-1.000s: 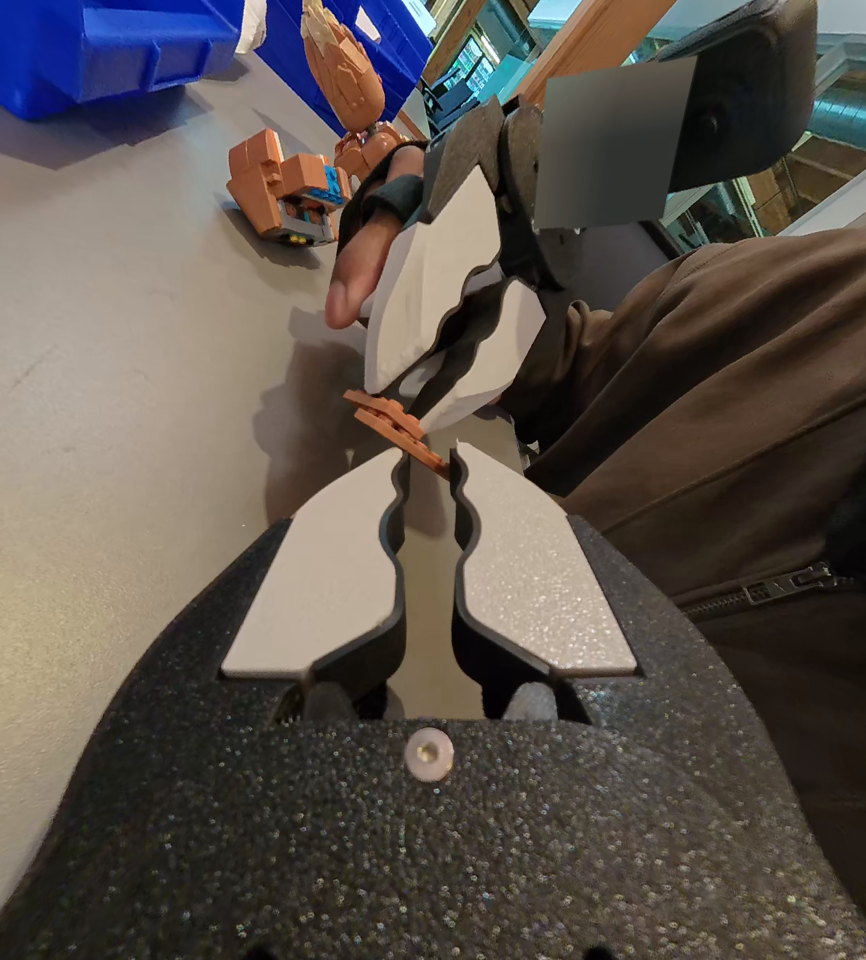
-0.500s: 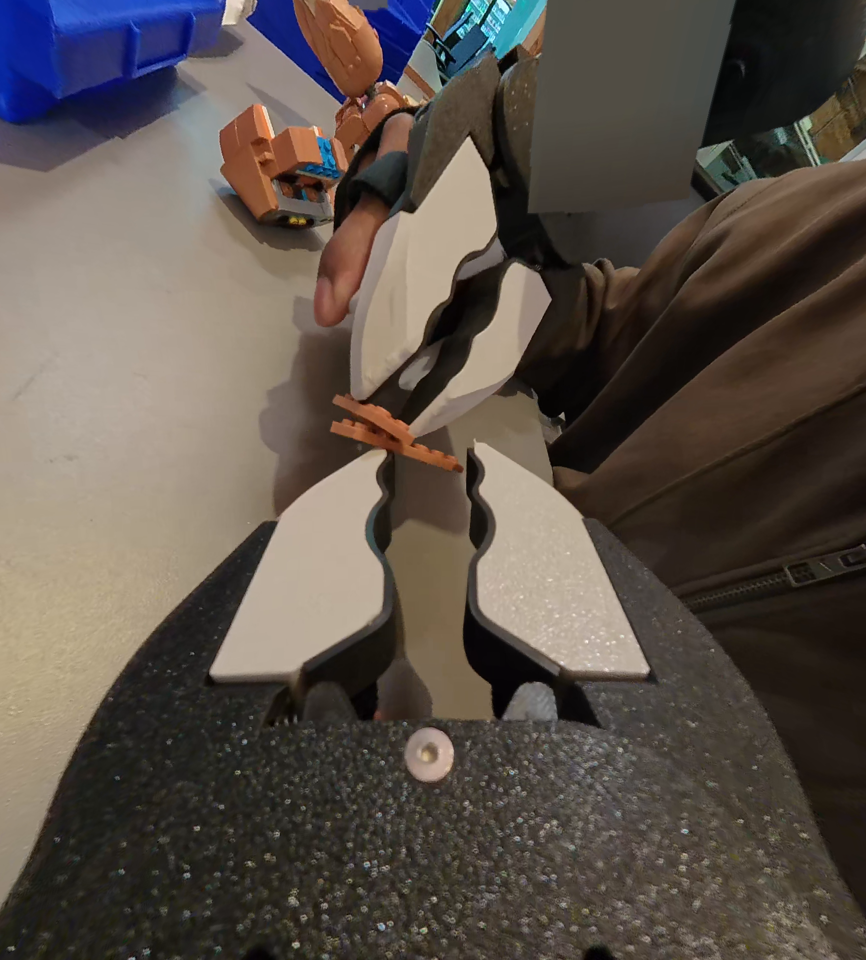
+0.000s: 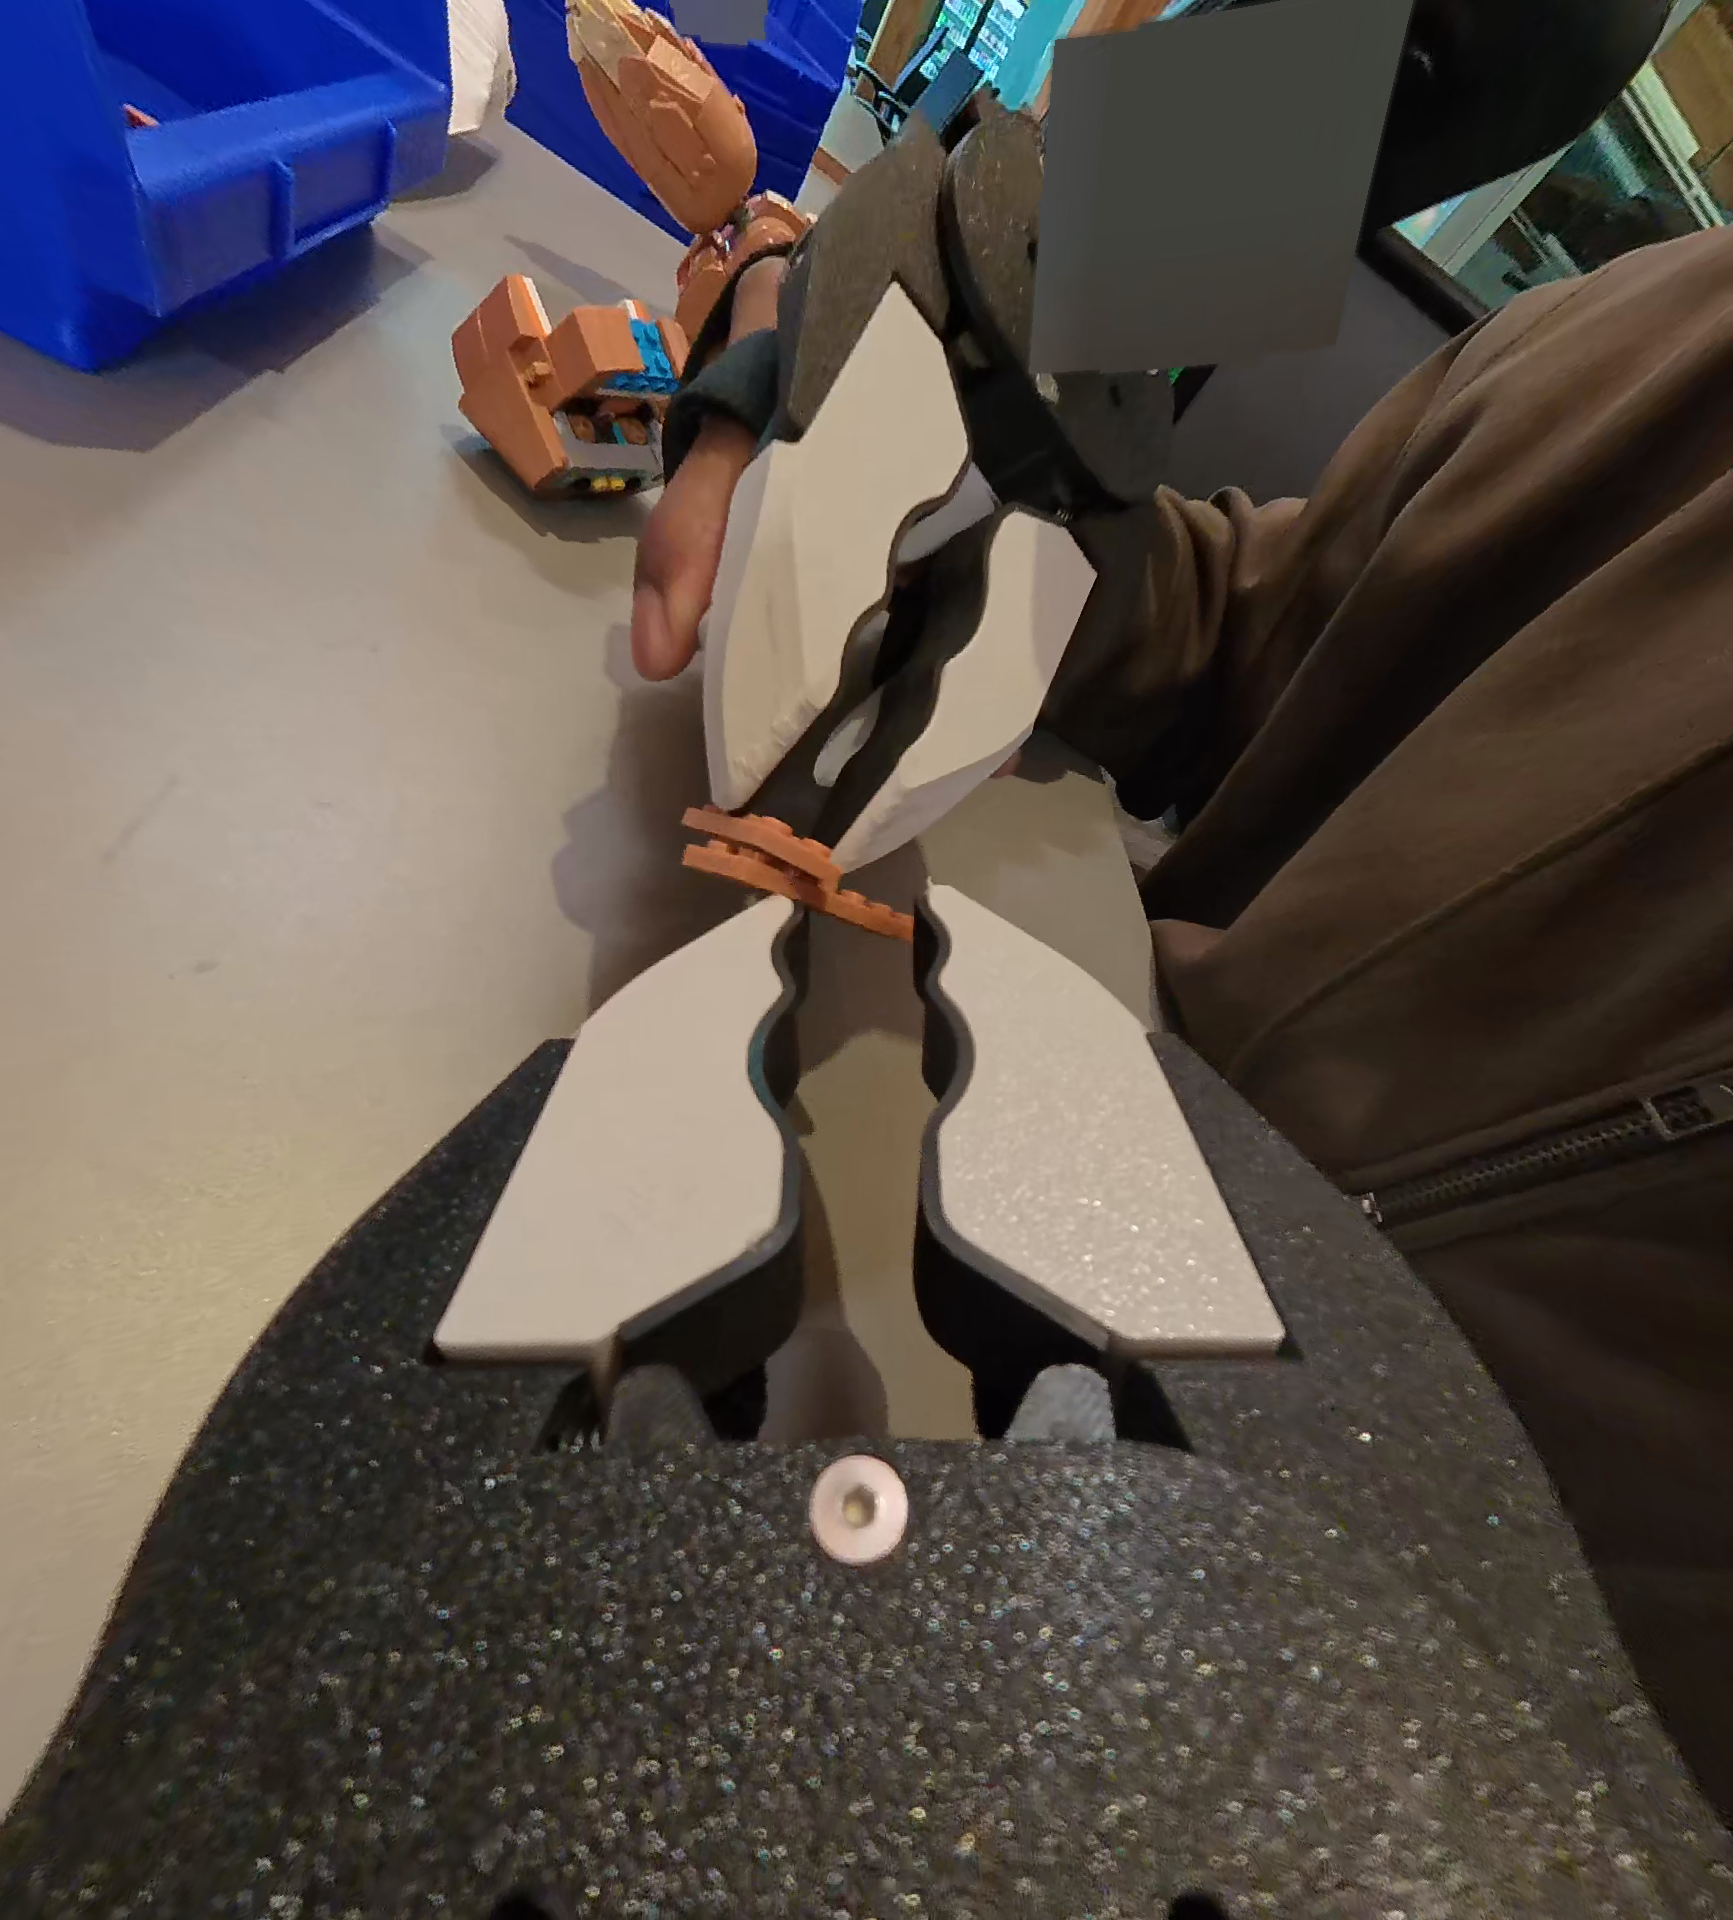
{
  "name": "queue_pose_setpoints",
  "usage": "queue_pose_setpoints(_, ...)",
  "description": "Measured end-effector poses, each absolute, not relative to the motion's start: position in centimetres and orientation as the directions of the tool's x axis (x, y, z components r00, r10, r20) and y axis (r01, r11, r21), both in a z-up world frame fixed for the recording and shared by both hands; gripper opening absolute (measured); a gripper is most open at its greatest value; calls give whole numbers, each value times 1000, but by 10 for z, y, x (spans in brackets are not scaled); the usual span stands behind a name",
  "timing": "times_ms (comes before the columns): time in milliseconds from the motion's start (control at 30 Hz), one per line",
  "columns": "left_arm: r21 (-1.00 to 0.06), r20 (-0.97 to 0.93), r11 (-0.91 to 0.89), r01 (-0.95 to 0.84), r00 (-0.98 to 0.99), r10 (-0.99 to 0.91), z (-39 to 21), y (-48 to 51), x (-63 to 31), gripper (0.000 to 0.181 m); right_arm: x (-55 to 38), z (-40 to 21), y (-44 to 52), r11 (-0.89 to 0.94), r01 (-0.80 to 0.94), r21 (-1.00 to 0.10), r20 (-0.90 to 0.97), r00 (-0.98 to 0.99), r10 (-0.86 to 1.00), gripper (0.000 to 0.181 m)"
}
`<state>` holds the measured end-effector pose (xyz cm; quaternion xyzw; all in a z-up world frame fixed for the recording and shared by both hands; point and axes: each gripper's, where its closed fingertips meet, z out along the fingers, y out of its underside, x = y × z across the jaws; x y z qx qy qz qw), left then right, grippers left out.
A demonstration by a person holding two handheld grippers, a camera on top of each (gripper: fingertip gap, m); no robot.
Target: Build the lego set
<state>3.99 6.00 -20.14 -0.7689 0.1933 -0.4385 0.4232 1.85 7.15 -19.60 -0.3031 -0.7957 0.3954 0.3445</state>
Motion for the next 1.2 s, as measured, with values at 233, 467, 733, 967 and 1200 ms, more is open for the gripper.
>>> queue_pose_setpoints(233,-835,470,-549,35,562,-680,-204,60,40,19,19,-198,71,570,174,-803,388,-573,722,14)
queue_pose_setpoints(467,-833,451,-554,0,580,-678,-208,60,41,27,18,-203,74,665,140,-734,499,-553,667,14)
queue_pose_setpoints(733,-851,378,-525,-36,653,-657,-212,67,35,33,18,-208,72,703,125,-700,537,-557,634,14)
queue_pose_setpoints(967,-849,370,-527,-37,671,-643,-214,69,31,29,17,-210,72,727,116,-677,568,-545,616,14)
queue_pose_setpoints(1200,-865,351,-501,-32,674,-650,-211,70,30,12,16,-202,73,728,93,-680,591,-519,618,14)
